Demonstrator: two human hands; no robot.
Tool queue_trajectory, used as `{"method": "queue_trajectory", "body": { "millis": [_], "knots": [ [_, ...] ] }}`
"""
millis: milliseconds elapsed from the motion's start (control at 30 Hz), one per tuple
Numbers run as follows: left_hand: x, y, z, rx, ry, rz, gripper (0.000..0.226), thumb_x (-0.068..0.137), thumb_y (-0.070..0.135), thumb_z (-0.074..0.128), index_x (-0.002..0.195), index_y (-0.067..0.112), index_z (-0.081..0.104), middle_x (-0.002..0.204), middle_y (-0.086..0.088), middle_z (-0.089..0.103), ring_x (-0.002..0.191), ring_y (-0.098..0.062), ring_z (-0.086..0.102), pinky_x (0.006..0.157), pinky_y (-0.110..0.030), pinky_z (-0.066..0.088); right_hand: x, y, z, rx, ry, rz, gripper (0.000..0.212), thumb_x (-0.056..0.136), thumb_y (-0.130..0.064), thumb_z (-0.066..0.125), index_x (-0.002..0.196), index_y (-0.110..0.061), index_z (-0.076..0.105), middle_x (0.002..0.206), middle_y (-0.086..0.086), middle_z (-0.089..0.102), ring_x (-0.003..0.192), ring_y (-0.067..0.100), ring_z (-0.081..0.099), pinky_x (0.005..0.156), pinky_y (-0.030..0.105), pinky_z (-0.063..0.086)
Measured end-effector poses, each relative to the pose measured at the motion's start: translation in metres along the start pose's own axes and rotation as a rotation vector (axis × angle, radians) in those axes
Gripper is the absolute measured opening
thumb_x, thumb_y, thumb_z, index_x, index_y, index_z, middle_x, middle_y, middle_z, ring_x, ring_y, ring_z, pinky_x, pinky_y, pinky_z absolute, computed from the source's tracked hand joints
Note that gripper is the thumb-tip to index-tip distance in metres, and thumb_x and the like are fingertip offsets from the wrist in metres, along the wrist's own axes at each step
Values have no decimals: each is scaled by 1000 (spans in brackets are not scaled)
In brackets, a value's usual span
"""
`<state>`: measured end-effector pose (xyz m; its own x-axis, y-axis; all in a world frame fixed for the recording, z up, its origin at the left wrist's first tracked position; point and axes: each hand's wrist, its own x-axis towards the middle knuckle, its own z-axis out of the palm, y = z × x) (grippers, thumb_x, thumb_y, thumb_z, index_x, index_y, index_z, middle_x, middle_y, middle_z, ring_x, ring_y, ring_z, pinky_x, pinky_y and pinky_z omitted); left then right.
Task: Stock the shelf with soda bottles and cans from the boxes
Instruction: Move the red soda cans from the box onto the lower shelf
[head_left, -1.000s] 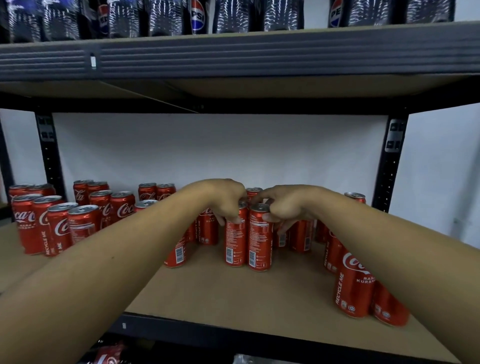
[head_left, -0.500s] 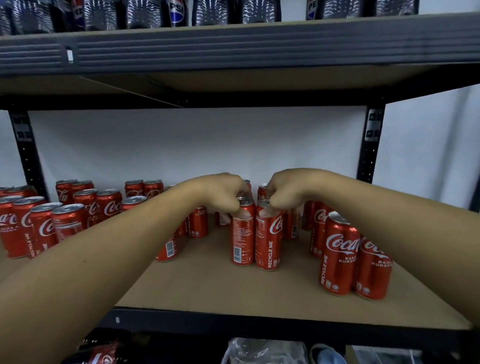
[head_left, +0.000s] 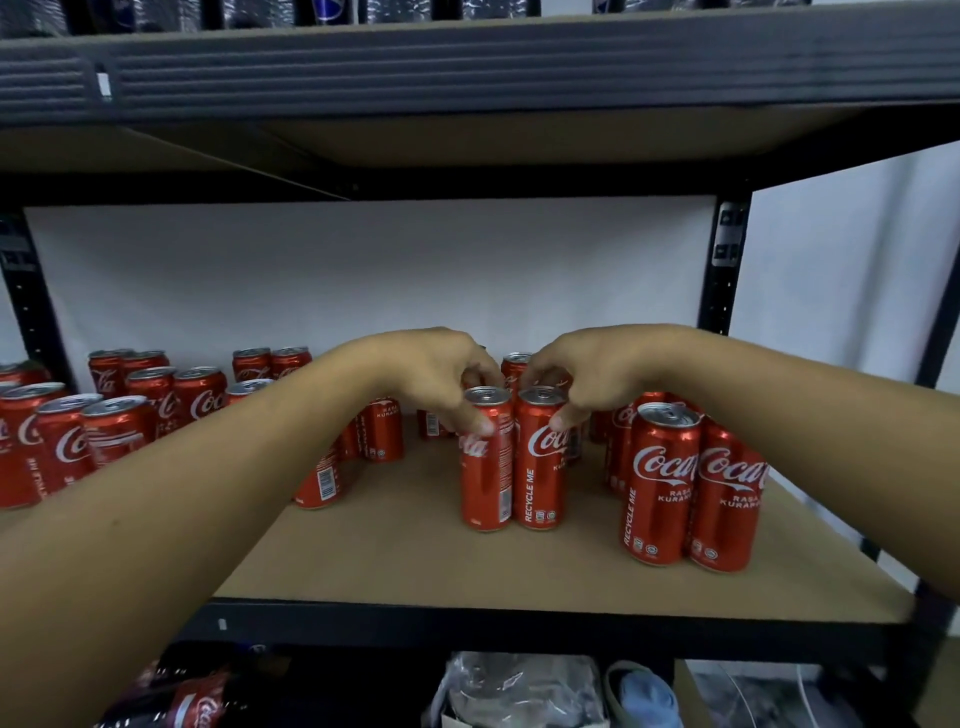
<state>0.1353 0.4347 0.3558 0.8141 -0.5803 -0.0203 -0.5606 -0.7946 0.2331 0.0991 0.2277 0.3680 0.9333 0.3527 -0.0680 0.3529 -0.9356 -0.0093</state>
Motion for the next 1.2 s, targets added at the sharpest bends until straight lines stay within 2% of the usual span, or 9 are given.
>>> {"method": "queue_trajectory", "body": {
  "millis": [133,200,300,467,533,633,733,933,1200],
  "knots": [
    [3,17,12,159,174,-63,55,68,76,75,83,24,66,72,10,72,61,-10,72,67,-34,59,-1,0,-4,-55,-23,18,60,87,-36,78,141,-26,53,134,-4,62,115,21,62,100,42,53],
    [2,18,11,237,193,-29,59,69,79,72,95,26,70,85,16,70,78,-8,68,68,-28,51,-1,0,-5,-72,-17,17,60,86,-38,78,140,-25,55,131,-5,63,114,20,61,100,42,53],
    [-5,17,3,139,62,45,68,73,64,80,132,34,62,120,20,66,103,-5,64,85,-25,50,1,2,-2,-65,-2,11,58,87,-36,77,139,-24,55,132,-4,63,115,20,61,100,42,53],
    [2,21,20,172,205,-48,56,72,71,76,95,22,67,83,8,72,61,-8,71,61,-30,58,1,4,0,-11,-1,-2,61,88,-34,77,143,-24,53,138,-5,60,122,20,58,104,42,51],
    [5,24,23,283,292,-64,63,69,81,68,90,22,66,77,9,68,67,-9,68,58,-28,51,-1,6,-1,-13,-4,-6,60,87,-36,77,141,-25,54,137,-5,61,121,19,58,103,42,51],
    [0,22,14,213,212,-9,70,69,80,71,117,28,67,105,11,71,88,-10,68,76,-32,58,-3,9,-1,-22,2,-16,55,86,-39,77,136,-27,58,131,-8,64,115,17,61,100,40,52],
    [-5,19,8,7,96,31,53,77,54,83,120,28,67,109,8,73,73,-8,74,75,-35,64,-4,11,0,-8,3,-15,52,87,-39,77,134,-26,59,127,-8,65,112,17,62,97,39,53],
    [3,15,16,11,181,-11,51,75,64,79,107,24,71,97,5,76,66,-13,75,68,-34,64,-2,13,1,10,-20,-6,54,85,-43,78,133,-26,59,121,-8,68,104,18,68,94,40,57],
    [-4,15,15,-88,163,70,38,81,51,81,113,31,76,94,16,76,74,3,72,70,-25,61,-11,17,2,61,-11,-14,52,81,-51,80,125,-29,64,112,-10,72,98,18,72,93,41,58]
  ]
}}
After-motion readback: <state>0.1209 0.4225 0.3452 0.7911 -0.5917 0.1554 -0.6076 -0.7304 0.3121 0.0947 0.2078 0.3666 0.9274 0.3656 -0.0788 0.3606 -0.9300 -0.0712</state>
